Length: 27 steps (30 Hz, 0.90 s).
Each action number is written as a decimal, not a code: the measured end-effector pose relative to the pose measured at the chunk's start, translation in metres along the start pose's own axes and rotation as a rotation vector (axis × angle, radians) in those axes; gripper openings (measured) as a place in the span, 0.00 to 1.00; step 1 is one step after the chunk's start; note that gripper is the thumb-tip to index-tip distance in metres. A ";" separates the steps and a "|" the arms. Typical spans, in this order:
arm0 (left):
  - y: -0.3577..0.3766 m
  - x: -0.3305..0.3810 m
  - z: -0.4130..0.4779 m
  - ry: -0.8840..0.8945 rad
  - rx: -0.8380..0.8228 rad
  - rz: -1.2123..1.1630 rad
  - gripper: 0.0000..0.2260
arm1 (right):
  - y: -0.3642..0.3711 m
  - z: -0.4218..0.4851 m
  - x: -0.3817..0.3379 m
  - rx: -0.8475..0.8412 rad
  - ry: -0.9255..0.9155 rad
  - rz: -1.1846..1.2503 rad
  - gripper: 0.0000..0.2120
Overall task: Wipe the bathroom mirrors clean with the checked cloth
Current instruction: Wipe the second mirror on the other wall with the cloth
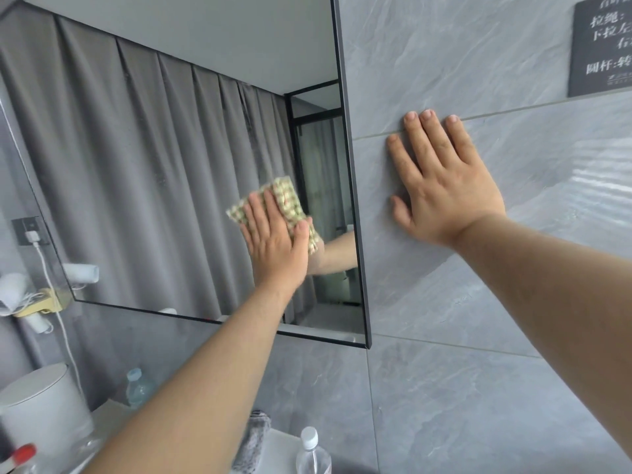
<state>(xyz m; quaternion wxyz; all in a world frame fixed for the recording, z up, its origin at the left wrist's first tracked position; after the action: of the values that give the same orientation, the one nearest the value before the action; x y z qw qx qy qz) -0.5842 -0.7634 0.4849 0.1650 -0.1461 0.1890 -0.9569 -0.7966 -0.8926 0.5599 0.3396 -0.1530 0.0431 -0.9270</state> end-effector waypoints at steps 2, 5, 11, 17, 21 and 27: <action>0.014 -0.019 -0.046 -0.096 -0.008 -0.071 0.37 | 0.000 0.000 0.000 -0.001 -0.001 -0.002 0.37; 0.033 -0.057 -0.097 -0.382 0.001 -0.240 0.39 | 0.001 -0.001 0.000 0.002 0.000 -0.011 0.37; 0.042 -0.083 -0.127 -0.678 0.018 -0.340 0.40 | 0.000 0.000 0.000 0.001 -0.001 -0.002 0.37; 0.037 -0.081 -0.109 -0.631 0.042 -0.275 0.34 | -0.001 0.000 0.000 0.005 0.003 0.010 0.37; 0.029 -0.052 -0.074 -0.329 0.054 -0.187 0.38 | 0.000 0.001 0.000 -0.003 0.000 0.003 0.37; -0.005 0.002 0.009 0.161 0.037 0.014 0.31 | -0.001 0.001 0.000 -0.002 -0.003 -0.002 0.37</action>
<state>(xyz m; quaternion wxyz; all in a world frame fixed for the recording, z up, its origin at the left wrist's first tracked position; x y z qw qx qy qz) -0.5838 -0.7630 0.4954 0.1584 -0.0643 0.1851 -0.9677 -0.7968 -0.8920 0.5606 0.3387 -0.1546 0.0436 -0.9271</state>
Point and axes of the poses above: each hand's wrist, its own z-axis towards the middle knuckle, its own y-axis out of the palm, x = y × z, the point moved 6 cm from there along z, towards the middle knuckle, and after that the axes turned 12 degrees about y, right-handed, at the moved point
